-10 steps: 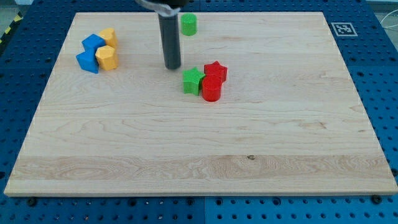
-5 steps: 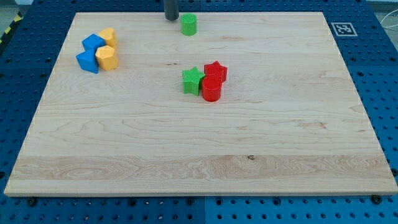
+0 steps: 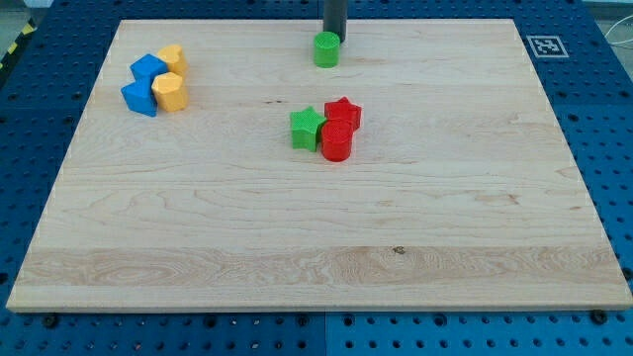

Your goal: Slide the green circle closer to the green star

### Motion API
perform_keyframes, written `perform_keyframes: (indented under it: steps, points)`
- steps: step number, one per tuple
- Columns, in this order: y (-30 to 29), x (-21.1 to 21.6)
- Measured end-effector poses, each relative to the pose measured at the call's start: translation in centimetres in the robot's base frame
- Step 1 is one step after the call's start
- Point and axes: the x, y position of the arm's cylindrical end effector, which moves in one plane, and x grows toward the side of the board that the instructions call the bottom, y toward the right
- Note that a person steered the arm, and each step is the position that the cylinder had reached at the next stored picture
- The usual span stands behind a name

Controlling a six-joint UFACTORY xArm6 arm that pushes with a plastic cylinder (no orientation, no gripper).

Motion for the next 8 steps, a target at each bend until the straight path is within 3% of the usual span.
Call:
perform_keyframes:
  steps: [3, 5, 8]
  points:
    - [-3.1, 6.7]
    - [-7.9, 5.9]
    - [-8.2, 8.9]
